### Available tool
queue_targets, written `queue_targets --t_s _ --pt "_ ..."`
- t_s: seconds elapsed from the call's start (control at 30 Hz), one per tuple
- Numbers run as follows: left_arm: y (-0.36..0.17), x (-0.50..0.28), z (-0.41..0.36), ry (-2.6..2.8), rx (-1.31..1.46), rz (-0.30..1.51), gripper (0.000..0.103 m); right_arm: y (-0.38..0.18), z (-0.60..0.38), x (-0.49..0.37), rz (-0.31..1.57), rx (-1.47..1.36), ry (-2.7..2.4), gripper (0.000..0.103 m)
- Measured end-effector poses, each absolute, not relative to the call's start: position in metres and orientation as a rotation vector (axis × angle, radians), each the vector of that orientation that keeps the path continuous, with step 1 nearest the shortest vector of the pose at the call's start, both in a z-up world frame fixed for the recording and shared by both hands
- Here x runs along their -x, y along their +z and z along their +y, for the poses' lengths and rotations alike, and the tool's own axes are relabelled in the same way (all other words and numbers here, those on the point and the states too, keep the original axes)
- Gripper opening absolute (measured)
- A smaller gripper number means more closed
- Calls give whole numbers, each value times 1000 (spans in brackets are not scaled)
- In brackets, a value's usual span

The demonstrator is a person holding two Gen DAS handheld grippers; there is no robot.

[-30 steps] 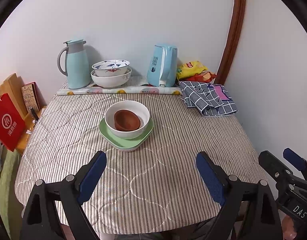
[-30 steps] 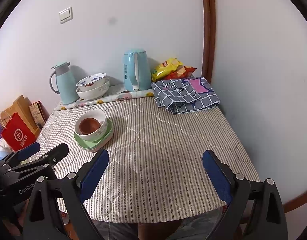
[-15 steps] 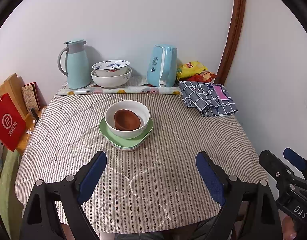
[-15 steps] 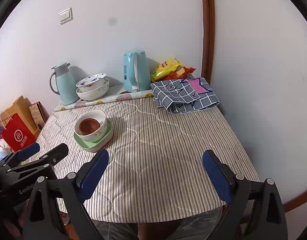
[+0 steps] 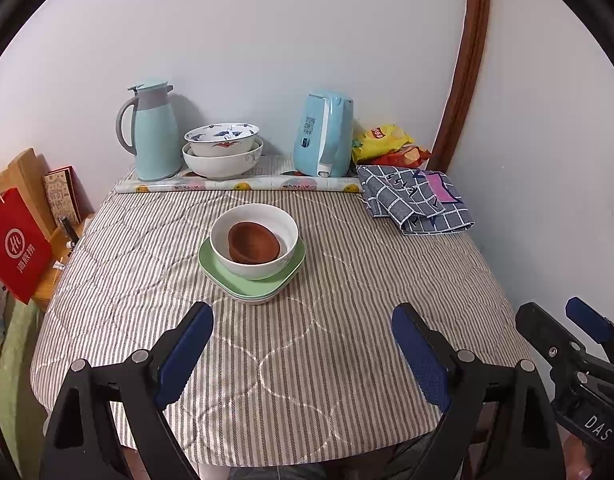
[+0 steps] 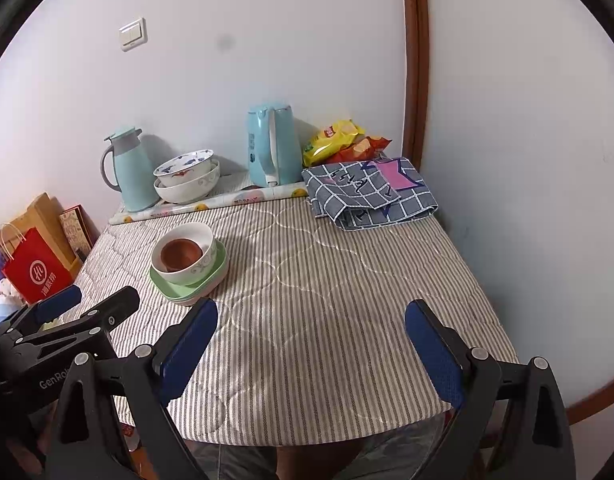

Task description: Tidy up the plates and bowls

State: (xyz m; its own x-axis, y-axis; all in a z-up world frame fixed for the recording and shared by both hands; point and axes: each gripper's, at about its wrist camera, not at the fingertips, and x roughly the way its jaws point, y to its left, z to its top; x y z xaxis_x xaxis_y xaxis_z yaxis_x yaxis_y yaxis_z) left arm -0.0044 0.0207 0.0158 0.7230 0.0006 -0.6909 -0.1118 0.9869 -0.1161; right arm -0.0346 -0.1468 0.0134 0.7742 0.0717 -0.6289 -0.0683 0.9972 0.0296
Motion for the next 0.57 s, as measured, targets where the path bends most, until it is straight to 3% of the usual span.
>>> queue_targets --t_s 0.57 --pt "14 3 21 65 152 757 91 12 -145 35 676 -18 89 94"
